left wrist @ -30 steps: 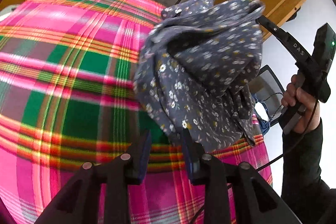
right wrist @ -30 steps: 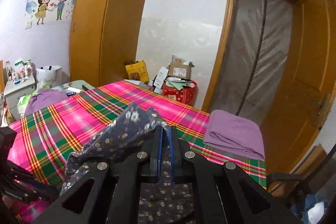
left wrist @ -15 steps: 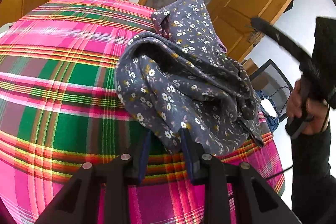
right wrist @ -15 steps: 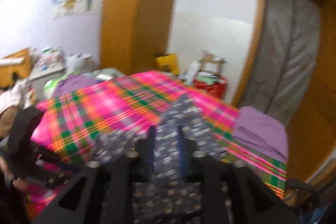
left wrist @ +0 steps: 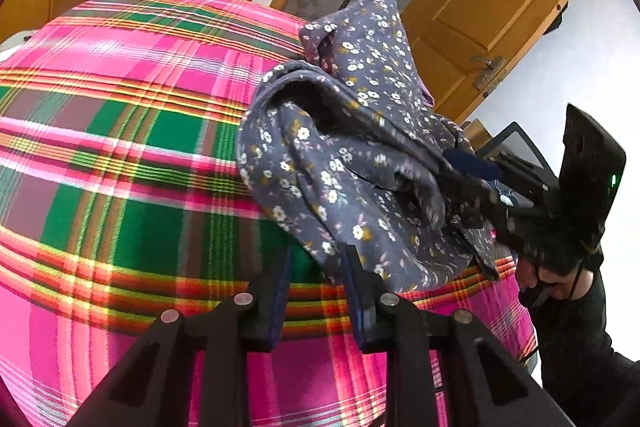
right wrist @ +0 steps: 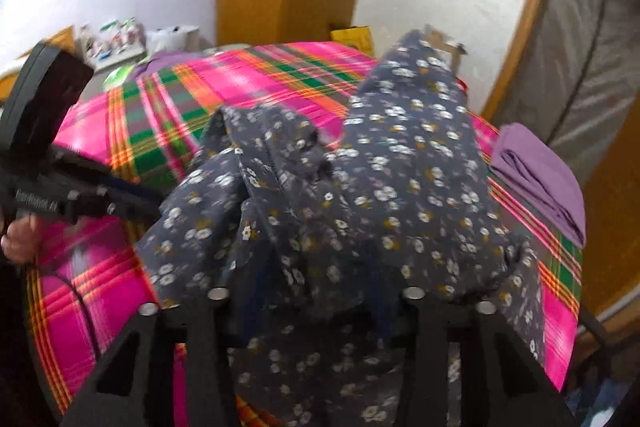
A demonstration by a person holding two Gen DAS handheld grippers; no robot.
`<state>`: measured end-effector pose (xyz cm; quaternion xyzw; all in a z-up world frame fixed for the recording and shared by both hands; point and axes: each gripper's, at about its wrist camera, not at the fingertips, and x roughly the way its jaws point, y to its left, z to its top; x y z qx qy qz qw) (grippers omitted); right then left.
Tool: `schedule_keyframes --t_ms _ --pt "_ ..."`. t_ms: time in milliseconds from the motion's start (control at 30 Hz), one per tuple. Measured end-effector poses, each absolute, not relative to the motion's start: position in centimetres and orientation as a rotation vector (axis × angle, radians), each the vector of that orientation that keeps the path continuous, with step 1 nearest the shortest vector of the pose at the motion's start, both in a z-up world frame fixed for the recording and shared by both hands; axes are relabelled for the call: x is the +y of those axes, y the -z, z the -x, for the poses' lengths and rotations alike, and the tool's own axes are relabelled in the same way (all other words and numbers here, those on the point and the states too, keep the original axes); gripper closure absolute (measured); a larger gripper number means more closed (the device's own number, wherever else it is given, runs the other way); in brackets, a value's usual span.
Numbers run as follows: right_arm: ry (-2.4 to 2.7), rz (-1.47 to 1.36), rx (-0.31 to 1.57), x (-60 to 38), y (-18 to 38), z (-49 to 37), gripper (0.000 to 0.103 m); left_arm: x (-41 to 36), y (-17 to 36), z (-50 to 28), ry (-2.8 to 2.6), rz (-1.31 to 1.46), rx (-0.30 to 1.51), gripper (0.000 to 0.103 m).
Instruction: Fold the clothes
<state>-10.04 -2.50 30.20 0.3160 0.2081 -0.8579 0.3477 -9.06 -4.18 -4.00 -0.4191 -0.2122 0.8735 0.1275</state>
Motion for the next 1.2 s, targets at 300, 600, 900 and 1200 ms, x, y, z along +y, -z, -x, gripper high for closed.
schedule_keyframes --t_ms 300,600,900,1200 --pt "2.296 -0.835 0.495 -1.9 -30.2 11.4 0.092 -3.2 4.3 9.9 -2.517 1.25 -0.625 0.093" --pt "2.425 -0.759 0.445 -1.3 -32.0 11.3 0.097 -5.3 2.8 8.3 -2.569 1.216 -0.655 0.1" --pt "2.544 -0.499 0.376 -2.8 -38.9 10.4 0.097 -10.0 -1.5 4.6 -2.714 1.086 -0.686 0.1" --pt "2.504 -0.228 0.437 -8.1 -45.9 8.9 0.103 -11.6 -4.7 0.5 -2.794 1.0 -0.61 0.1"
